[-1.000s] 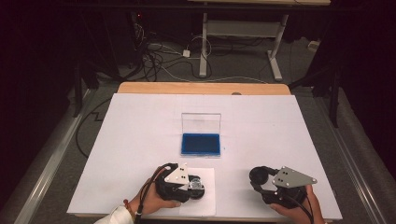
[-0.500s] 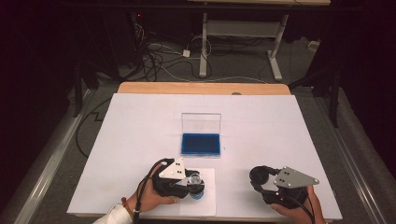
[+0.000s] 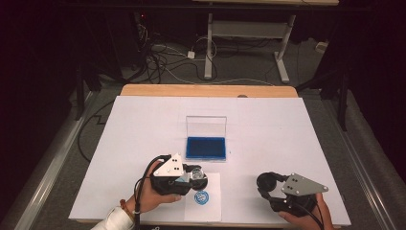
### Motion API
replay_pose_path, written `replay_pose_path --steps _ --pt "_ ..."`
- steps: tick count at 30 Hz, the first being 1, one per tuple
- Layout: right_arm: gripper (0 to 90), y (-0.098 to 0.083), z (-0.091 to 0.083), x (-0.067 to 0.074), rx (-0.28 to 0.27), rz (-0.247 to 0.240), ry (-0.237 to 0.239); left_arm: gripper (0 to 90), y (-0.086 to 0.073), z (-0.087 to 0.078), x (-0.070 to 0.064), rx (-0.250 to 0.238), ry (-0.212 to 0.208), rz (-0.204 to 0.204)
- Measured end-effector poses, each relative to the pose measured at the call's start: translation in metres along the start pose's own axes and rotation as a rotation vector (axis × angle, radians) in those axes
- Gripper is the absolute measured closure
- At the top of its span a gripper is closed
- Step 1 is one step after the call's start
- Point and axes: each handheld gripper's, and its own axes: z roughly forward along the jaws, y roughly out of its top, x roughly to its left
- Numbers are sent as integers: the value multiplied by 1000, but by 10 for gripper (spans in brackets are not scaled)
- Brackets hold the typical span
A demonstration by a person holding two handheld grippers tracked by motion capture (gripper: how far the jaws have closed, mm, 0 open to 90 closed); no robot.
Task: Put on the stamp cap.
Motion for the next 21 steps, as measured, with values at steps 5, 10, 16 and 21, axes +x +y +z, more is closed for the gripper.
replay_pose_path --steps 5,10,16,21 --pt "385 0 -2 0 -2 -4 -3 545 2 -6 2 -20 26 4" --pt "385 -1 -2 0 0 0 -6 545 1 -14 6 -34 37 -2" --pt "385 -1 -3 -1 -3 -3 -9 545 -3 -23 10 -27 62 -10" --pt "385 -1 -3 -2 -3 -1 -12 544 -5 -34 14 -58 72 -31"
